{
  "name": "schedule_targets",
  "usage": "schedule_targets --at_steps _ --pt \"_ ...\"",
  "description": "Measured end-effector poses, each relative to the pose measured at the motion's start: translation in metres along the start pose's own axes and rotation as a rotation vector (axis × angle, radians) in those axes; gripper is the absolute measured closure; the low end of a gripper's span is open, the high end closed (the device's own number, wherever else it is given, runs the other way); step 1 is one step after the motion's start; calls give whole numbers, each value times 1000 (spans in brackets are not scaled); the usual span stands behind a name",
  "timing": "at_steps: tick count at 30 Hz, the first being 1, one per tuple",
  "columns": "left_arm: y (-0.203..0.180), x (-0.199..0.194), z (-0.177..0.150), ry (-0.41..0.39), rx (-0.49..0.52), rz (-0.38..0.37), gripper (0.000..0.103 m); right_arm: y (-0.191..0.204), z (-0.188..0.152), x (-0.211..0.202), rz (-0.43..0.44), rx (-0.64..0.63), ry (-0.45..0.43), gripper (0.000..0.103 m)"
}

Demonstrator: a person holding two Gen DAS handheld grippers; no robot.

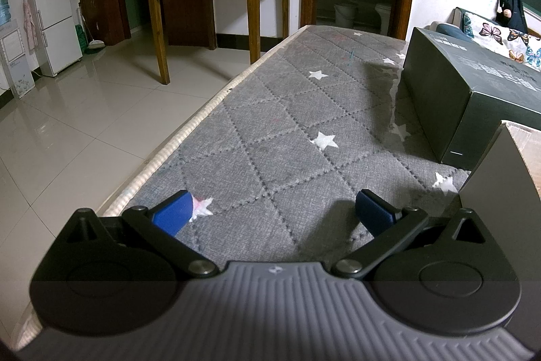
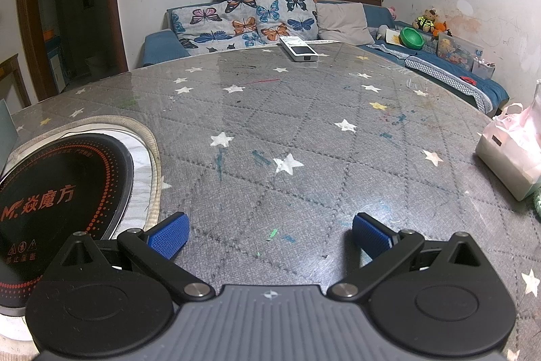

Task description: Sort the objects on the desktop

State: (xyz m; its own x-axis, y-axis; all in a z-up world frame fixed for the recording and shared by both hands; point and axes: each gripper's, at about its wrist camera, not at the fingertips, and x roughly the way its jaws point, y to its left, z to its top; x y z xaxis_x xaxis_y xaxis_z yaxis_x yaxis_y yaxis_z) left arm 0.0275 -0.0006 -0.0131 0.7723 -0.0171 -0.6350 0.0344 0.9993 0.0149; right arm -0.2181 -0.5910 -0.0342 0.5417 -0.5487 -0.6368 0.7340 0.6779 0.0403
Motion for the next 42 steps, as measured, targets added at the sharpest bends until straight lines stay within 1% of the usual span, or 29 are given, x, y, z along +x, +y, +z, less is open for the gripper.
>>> schedule_targets --at_steps 42 --pt "0 0 0 0 0 0 0 -4 1 1 0 0 0 0"
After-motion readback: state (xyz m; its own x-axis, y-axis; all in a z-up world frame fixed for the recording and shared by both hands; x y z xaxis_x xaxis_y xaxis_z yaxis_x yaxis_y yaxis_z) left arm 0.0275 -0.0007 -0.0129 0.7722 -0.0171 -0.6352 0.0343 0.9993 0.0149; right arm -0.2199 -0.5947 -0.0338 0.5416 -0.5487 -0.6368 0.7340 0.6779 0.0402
